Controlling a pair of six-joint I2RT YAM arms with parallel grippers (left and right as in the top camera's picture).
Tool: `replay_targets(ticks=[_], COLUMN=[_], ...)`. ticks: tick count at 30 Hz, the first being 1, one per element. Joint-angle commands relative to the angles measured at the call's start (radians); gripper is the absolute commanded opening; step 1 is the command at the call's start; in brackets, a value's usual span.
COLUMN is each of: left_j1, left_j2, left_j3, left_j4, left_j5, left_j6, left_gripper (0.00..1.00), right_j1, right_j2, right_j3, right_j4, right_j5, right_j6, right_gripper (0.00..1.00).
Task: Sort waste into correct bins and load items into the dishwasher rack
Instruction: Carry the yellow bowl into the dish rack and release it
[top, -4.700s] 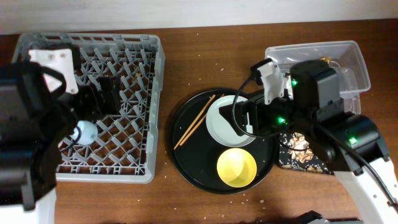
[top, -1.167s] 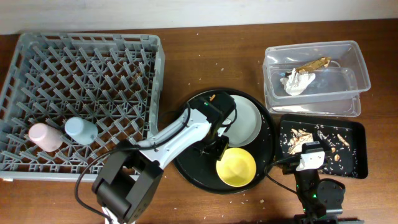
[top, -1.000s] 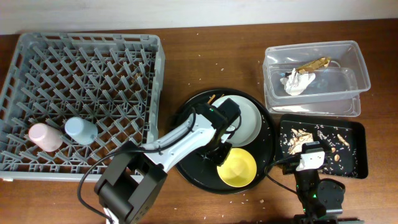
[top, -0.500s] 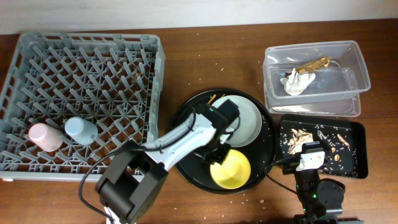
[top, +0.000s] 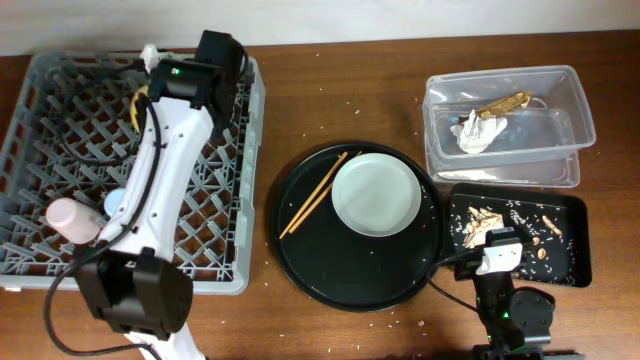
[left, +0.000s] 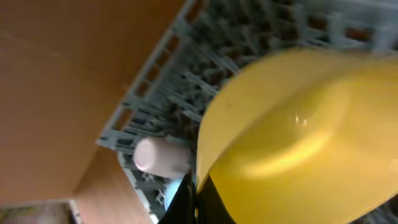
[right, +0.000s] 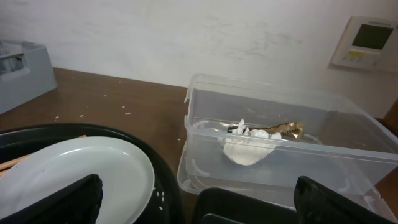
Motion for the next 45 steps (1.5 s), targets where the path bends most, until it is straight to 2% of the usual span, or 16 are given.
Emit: replay_targets(ticks=[1, 7, 20, 21, 22, 23, 24, 26, 28, 30, 33, 35, 37, 40, 44, 45], left_j1=[0.023, 0.039, -0.03, -0.041, -0.06, -0.072, -0.103, -0.157, -0.227, -0.271, -0.34, -0.382, -0.411, -0.422, -0.421, -0.421], left_j2=[0.073, 0.152, 0.198, 0.198, 0.198, 0.198, 0.198, 0.198, 0.198, 0.198, 0.209, 0.212, 0.228, 0.277, 0.336, 0.334], left_j3=[-0.09, -0.12, -0.128, -0.128, -0.121, -0.112, -0.082, -0.007, 0.089, 0.1, 0.062, -0.007, -0.092, -0.175, -0.214, -0.209], left_j4=[0.056, 0.099, 0.039, 0.022, -0.011, -0.034, -0.087, -0.171, -0.21, -0.155, 0.026, 0.148, 0.235, 0.259, 0.289, 0.284], left_j5=[-0.171, -0.167, 0.055, 0.064, 0.064, 0.065, 0.077, 0.163, 0.406, 0.611, 0.912, 0.954, 1.038, 1.116, 1.201, 1.201], left_j6=[-0.029, -0.054, -0.055, -0.055, -0.054, -0.055, -0.055, -0.054, -0.043, -0.024, 0.122, 0.183, 0.229, 0.235, 0.235, 0.235], left_gripper=[0.0, 0.0, 0.0, 0.04, 0.13, 0.15, 0.25, 0.39, 0.5, 0.55, 0.56, 0.6, 0.6, 0.59, 0.18, 0.04], right_j1=[-0.007, -0.007, -0.007, -0.007, -0.007, -0.007, -0.007, -0.007, -0.007, -0.007, -0.007, -0.007, -0.007, -0.007, -0.007, -0.007], right_j2=[-0.004, -0.004, -0.004, -0.004, -0.004, -0.004, -0.004, -0.004, -0.004, -0.004, -0.004, -0.004, -0.004, -0.004, -0.004, -0.004], right_j3=[-0.006, -0.006, -0.006, -0.006, -0.006, -0.006, -0.006, -0.006, -0.006, -0.006, -0.006, -0.006, -0.006, -0.006, -0.006, -0.006], right_j4=[-0.002, -0.002, -0.002, -0.002, -0.002, -0.002, -0.002, -0.002, -0.002, -0.002, -0.002, -0.002, -0.002, -0.002, -0.002, -0.002], right_j5=[0.006, 0.006, 0.006, 0.006, 0.006, 0.006, 0.006, 0.006, 0.006, 0.006, 0.006, 0.006, 0.006, 0.006, 0.006, 0.006], right_j6=[0.004, 0.004, 0.004, 0.004, 0.004, 0.004, 0.004, 0.004, 0.004, 0.004, 0.004, 0.004, 0.004, 0.004, 0.004, 0.004], right_gripper=[0.99, 0.99, 0.98, 0.98, 0.98, 0.98, 0.98, 0.98, 0.98, 0.99, 0.98, 0.98, 0.98, 0.98, 0.98, 0.98])
